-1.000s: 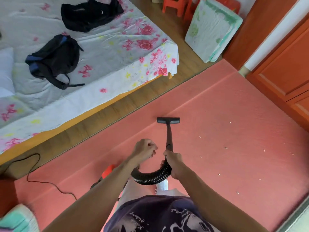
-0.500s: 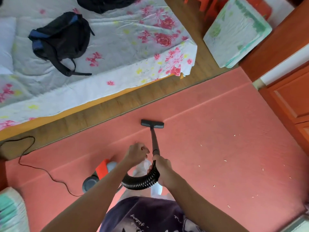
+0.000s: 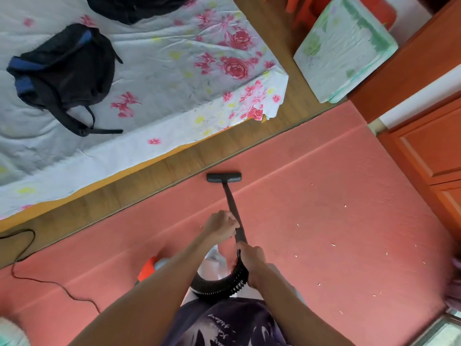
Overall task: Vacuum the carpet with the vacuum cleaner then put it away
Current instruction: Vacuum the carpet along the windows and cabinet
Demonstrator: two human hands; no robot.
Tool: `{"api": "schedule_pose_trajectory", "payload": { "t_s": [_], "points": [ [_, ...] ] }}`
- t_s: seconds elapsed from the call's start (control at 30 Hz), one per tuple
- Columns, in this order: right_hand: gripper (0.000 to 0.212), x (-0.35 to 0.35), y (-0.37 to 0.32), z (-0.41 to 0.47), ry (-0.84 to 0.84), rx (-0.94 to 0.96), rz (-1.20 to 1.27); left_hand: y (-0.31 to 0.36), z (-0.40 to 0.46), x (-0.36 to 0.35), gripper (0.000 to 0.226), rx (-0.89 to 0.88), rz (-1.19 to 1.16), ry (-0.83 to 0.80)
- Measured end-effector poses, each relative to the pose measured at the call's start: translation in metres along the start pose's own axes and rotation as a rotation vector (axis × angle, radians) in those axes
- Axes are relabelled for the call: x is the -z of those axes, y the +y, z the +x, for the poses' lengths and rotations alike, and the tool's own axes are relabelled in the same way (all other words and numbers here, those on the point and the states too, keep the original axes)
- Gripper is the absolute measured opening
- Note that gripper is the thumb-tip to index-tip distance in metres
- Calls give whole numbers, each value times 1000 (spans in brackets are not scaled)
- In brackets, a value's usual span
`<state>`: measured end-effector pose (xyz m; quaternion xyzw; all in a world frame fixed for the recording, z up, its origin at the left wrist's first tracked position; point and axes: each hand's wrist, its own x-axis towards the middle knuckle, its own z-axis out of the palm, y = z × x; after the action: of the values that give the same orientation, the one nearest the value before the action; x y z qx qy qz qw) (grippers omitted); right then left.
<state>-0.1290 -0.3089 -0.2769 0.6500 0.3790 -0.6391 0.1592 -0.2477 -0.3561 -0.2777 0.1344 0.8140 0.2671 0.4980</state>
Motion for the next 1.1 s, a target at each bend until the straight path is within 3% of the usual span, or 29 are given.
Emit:
{"api": "schedule_pose_trajectory", "payload": {
  "t_s": [0.3,0.6,0.93,1.1],
  "points": [
    [9,15,-99,47,19,37,126,30,20,4,20,5,91,19],
    [19,8,-43,17,9,-124,400,34,35,-3,18,45,84,-75],
    [15,16,-143,80,-23,-38,424,44,44,34,24,20,27,106],
    [16,4,-137,67,-40,-67,512,42,47,50,29,48,22,102]
  ]
}}
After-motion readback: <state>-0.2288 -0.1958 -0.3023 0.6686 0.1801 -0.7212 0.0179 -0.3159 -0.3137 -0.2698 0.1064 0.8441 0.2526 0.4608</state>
